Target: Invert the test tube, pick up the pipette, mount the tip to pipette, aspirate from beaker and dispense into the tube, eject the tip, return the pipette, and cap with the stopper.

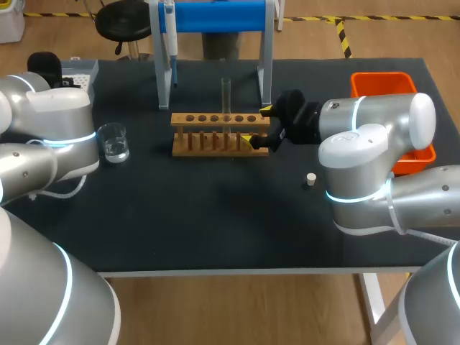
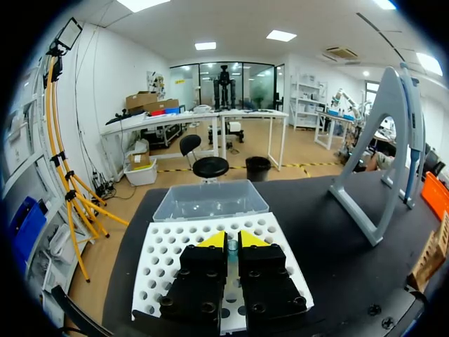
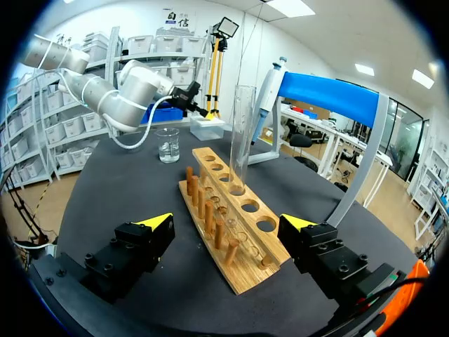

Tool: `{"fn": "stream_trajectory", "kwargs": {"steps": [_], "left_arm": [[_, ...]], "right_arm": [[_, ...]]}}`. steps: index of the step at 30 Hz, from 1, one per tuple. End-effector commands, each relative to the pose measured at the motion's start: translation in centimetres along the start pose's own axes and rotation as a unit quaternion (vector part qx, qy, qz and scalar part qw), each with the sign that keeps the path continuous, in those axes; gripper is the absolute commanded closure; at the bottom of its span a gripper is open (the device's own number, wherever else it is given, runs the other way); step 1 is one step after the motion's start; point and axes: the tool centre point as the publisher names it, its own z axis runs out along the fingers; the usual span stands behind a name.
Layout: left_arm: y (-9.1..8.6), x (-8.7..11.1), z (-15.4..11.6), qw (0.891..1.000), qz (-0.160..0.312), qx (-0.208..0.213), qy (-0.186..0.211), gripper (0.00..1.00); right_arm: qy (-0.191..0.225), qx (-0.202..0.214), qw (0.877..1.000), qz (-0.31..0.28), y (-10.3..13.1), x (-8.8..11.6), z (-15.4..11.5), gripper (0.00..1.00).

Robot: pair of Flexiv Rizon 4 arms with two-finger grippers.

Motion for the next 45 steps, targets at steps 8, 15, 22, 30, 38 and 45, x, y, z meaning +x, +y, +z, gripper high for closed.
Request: {"fn": "stream_trajectory", "kwargs": {"steps": [8, 15, 22, 30, 38, 45], "left_arm": [[-0.7, 0.3, -0.3, 1.000, 0.005, 0.000, -0.002, 1.00], [-0.8, 0.3, -0.4, 1.000, 0.006, 0.004, -0.006, 1.00], [-1.0, 0.3, -0.6, 1.000, 0.008, 0.006, -0.010, 1.00], [-1.2, 0.2, -0.8, 1.000, 0.009, 0.010, -0.014, 1.00], [-1.5, -0.1, -1.2, 1.000, 0.008, 0.017, -0.019, 1.00], [-1.7, -0.1, -1.5, 0.999, 0.011, 0.022, -0.020, 1.00]], "right_arm": [[0.000, 0.001, 1.000, 0.000, 0.0, 0.0, 0.1, 0.00], [0.000, 0.001, 1.000, 0.000, 0.0, 0.0, 0.1, 0.00], [0.000, 0.001, 1.000, 0.000, 0.0, 0.0, 0.1, 0.00], [0.000, 0.001, 1.000, 0.000, 0.0, 0.0, 0.1, 0.00], [0.000, 0.001, 1.000, 0.000, 0.0, 0.0, 0.1, 0.00], [0.000, 0.001, 1.000, 0.000, 0.0, 0.0, 0.1, 0.00]]}}
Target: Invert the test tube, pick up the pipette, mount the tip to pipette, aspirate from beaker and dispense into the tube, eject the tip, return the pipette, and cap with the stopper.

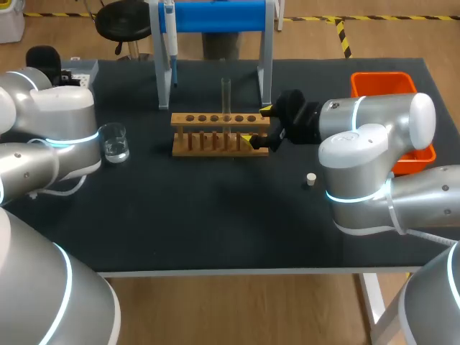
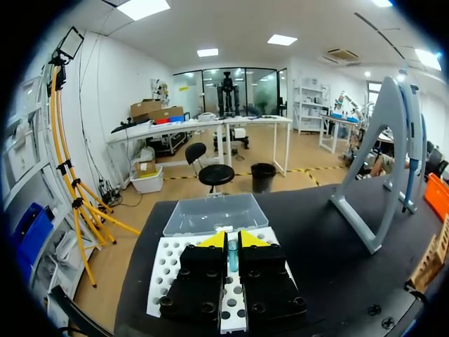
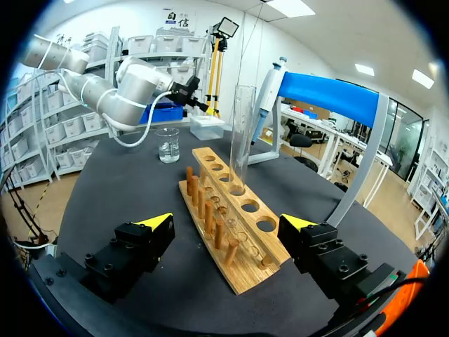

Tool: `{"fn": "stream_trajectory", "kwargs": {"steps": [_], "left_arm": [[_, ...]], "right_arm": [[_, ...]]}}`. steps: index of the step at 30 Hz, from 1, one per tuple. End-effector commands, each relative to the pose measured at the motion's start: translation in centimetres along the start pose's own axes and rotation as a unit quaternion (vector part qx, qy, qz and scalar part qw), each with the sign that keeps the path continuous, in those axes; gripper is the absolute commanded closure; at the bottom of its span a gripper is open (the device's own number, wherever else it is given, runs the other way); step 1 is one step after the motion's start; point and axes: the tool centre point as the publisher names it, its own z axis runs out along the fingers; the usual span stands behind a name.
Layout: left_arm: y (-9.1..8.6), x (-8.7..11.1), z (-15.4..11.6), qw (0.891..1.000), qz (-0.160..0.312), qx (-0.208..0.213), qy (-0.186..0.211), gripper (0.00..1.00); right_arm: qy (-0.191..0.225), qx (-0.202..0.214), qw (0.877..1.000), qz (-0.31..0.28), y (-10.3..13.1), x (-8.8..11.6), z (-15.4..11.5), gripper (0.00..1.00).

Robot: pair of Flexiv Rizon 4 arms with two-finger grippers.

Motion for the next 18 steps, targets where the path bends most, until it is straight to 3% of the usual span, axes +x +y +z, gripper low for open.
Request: {"fn": "stream_trajectory", "kwargs": {"steps": [1, 18], "left_arm": [[0.1, 0.0, -0.3, 1.000, 0.001, 0.003, -0.001, 1.00], [-1.6, 0.2, -1.1, 1.000, 0.017, 0.013, -0.011, 1.00]], "right_arm": [[0.000, 0.001, 1.000, 0.000, 0.0, 0.0, 0.1, 0.00], [0.000, 0.001, 1.000, 0.000, 0.0, 0.0, 0.1, 0.00]]}}
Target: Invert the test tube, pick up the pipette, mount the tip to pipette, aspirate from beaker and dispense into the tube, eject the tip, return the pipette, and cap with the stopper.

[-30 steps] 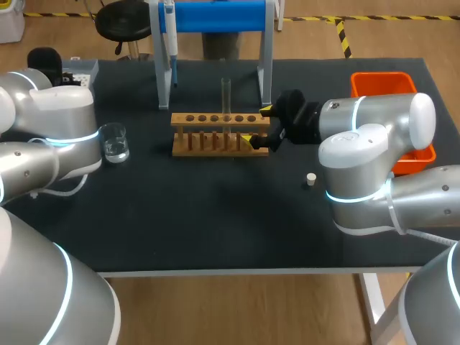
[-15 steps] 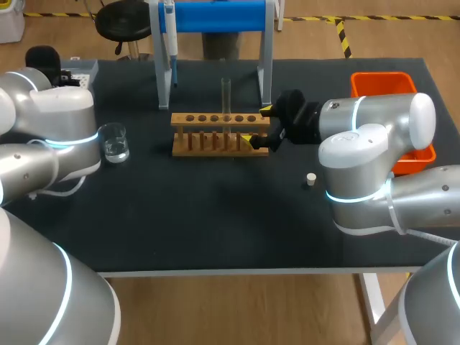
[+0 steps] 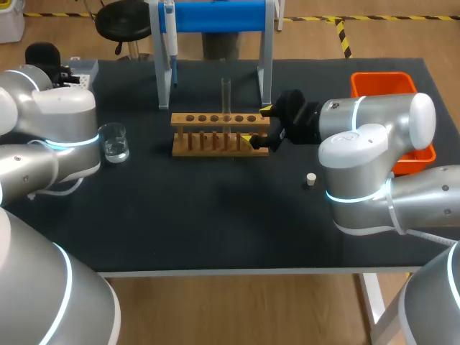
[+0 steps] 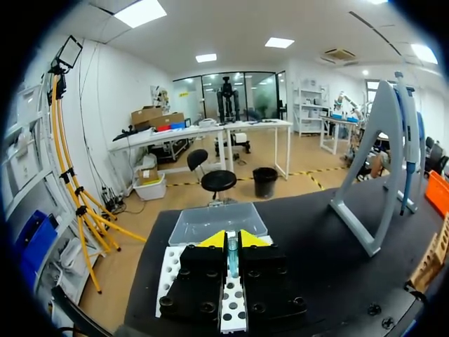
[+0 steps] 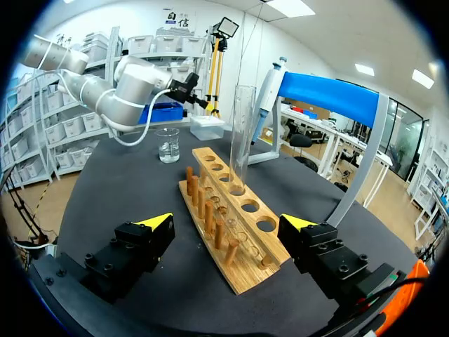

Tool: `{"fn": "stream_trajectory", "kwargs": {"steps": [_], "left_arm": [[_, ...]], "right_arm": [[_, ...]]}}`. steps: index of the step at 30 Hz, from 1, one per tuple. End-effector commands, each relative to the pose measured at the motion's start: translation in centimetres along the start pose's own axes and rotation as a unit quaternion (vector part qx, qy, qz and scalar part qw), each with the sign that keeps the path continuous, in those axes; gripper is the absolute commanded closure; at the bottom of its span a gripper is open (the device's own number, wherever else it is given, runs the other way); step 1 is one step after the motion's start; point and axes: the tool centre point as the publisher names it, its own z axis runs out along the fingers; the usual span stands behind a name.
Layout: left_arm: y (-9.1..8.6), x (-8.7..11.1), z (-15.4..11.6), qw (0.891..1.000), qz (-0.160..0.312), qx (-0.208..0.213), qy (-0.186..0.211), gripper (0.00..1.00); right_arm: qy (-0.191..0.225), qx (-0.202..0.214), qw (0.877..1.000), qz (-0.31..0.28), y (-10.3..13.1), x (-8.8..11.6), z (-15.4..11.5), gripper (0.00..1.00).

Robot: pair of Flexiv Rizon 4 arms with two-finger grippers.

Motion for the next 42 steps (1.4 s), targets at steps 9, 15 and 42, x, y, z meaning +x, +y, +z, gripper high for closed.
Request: {"fn": "stream_trajectory", "kwargs": {"steps": [9, 15, 42], "left_arm": [[-1.0, 0.1, -0.6, 1.000, 0.007, 0.007, -0.013, 1.00], [-1.8, -0.1, -1.0, 1.000, 0.005, 0.020, -0.020, 1.00], [-6.6, 4.0, -10.0, 0.984, 0.113, 0.011, 0.138, 1.00]], "right_arm": [[0.000, 0.001, 1.000, 0.000, 0.0, 0.0, 0.1, 0.00], [0.000, 0.001, 1.000, 0.000, 0.0, 0.0, 0.1, 0.00], [0.000, 0.001, 1.000, 0.000, 0.0, 0.0, 0.1, 0.00]]}}
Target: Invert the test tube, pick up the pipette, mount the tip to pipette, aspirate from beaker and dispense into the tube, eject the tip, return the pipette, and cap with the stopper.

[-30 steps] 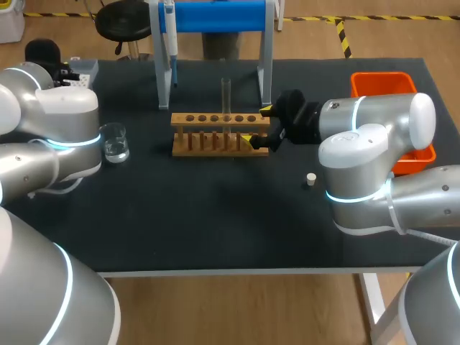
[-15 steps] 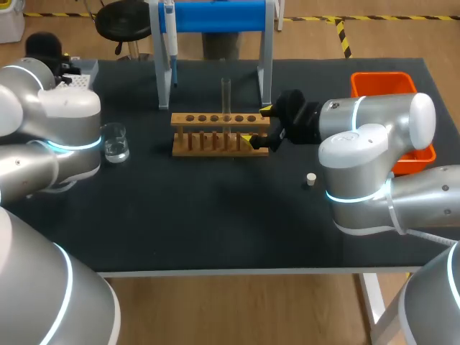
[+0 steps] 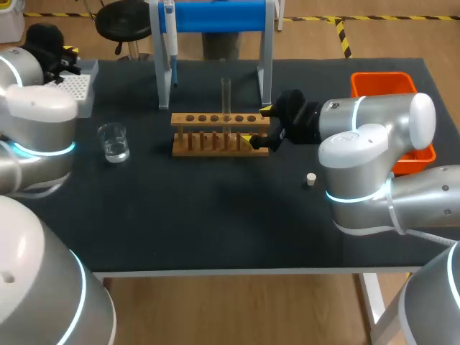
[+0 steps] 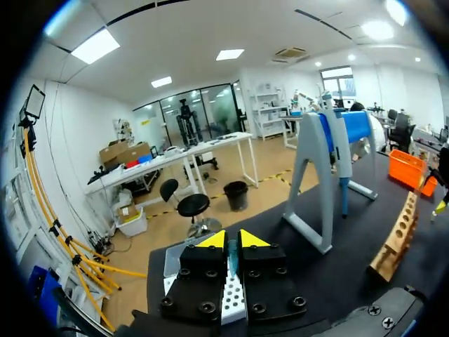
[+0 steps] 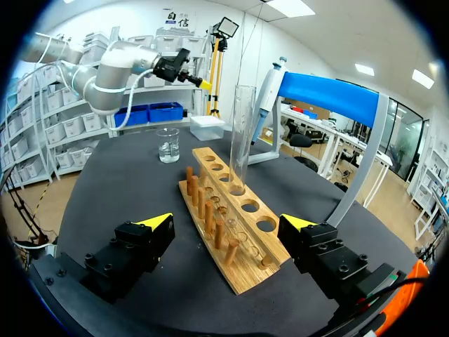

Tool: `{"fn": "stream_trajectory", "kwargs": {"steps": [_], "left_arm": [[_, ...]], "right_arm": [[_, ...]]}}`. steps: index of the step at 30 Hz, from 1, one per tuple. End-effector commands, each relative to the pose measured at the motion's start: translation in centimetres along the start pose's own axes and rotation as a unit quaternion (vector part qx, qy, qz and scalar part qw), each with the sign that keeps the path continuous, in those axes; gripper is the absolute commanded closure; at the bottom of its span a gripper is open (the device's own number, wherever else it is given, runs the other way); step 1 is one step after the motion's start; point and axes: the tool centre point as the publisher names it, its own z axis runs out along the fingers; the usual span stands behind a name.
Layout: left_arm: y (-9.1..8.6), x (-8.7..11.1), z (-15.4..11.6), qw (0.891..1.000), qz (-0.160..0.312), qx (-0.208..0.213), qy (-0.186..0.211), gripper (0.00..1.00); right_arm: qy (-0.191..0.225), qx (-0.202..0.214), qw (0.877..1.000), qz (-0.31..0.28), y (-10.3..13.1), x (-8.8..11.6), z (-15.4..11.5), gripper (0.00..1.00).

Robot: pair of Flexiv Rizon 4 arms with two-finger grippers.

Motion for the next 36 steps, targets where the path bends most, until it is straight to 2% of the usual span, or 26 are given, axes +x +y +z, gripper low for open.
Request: {"fn": "stream_trajectory", "kwargs": {"steps": [1, 13, 14, 19, 28, 36], "left_arm": [[-0.4, -0.4, -2.1, 0.999, 0.000, -0.023, 0.048, 1.00], [-0.4, -0.4, -2.1, 0.999, 0.000, -0.023, 0.048, 1.00], [-0.6, 0.4, -2.8, 0.998, 0.010, -0.015, 0.068, 1.00], [-1.4, 4.8, -6.1, 0.990, 0.052, -0.025, 0.127, 1.00], [-3.4, 13.3, -9.9, 0.964, 0.120, -0.040, 0.233, 1.00], [-5.4, 19.7, -12.2, 0.943, 0.143, -0.057, 0.295, 1.00]], "right_arm": [[0.000, 0.001, 1.000, 0.000, 0.0, 0.0, 0.0, 0.00], [0.000, 0.001, 1.000, 0.000, 0.0, 0.0, 0.0, 0.00], [0.000, 0.001, 1.000, 0.000, 0.0, 0.0, 0.0, 0.00], [0.000, 0.001, 1.000, 0.000, 0.0, 0.0, 0.0, 0.00], [0.000, 0.001, 1.000, 0.000, 0.0, 0.0, 0.0, 0.00], [0.000, 0.001, 1.000, 0.000, 0.0, 0.0, 0.0, 0.00]]}}
